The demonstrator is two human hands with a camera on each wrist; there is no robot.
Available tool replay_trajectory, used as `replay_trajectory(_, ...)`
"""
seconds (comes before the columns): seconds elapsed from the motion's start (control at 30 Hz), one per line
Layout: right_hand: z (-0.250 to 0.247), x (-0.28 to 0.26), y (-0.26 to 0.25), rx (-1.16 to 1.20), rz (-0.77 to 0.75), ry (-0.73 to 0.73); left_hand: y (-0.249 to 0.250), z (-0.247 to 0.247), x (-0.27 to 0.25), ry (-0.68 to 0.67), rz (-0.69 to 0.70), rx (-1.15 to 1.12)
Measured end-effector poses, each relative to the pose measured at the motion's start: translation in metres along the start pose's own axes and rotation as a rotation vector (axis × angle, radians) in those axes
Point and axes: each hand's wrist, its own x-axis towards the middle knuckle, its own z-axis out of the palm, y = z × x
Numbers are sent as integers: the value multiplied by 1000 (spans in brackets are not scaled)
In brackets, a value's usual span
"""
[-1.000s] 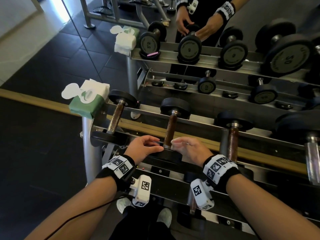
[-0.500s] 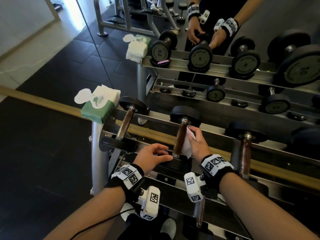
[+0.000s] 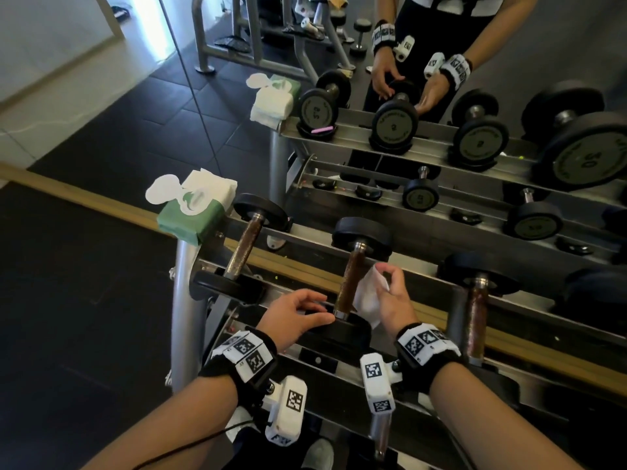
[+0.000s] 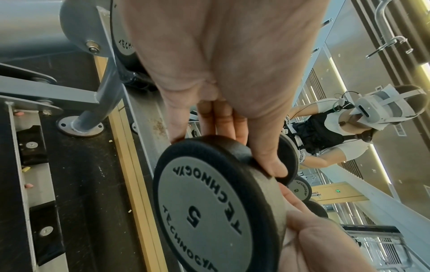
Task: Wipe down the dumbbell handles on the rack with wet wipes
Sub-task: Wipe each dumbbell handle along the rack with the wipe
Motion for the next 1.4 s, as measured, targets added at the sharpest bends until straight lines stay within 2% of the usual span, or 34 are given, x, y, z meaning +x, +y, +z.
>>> replay_trajectory(0.2, 21, -1, 2, 66, 99, 15, -3, -1, 5, 2, -10, -2)
replay_trajectory(0.43, 6, -17, 12, 251, 187, -104, -2, -1, 4, -3, -13, 3)
replay_trajectory(0.6, 6, 3, 1, 423, 212, -5, -3, -1, 5, -18, -8, 5)
replay_trajectory(0.73, 15, 1, -7, 329, 193, 3, -7, 0, 6, 6, -11, 22)
replay_trajectory(0.93, 0, -25, -3, 209, 190, -144, -5, -1, 7, -2, -3, 28)
replay_trajectory(1.03, -11, -20, -9, 271, 245, -101, -2, -2, 5, -8, 1, 30)
replay_trajectory(1.17, -3, 1, -18, 392, 223, 47, 0, -3, 4, -10, 0, 35)
replay_trajectory(1.33, 14, 8, -21, 431, 253, 41, 0, -3, 7, -6, -8, 22)
replay_trajectory(1.4, 13, 0, -17, 324, 255, 15, 0, -3, 8, -7, -6, 19)
